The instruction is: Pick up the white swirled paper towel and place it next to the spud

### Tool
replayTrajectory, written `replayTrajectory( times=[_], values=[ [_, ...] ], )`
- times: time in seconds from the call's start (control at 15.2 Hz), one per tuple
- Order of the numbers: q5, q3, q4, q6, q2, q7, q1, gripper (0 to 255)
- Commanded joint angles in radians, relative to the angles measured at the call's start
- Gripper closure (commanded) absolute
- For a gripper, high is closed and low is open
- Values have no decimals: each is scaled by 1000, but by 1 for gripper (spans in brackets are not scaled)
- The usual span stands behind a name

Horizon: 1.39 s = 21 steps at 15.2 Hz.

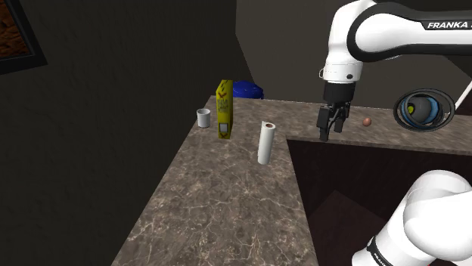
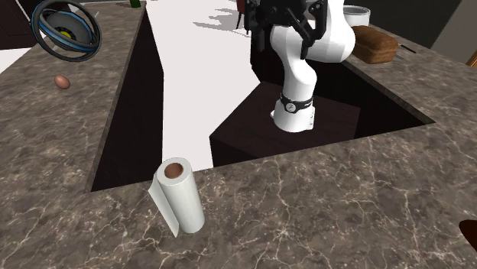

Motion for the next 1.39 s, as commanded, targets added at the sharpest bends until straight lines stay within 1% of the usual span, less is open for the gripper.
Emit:
replayTrajectory(
  times=[0.0,0.33,0.66,0.99,1.32],
  values=[
    [0,0,0,0,0,0,0,0],
    [-11,-30,69,126,181,-36,-4,0],
    [-9,-57,170,224,367,-72,-6,0],
    [6,-80,302,291,555,-109,-9,0],
    [32,-97,467,327,745,-147,-17,0]
  ],
)
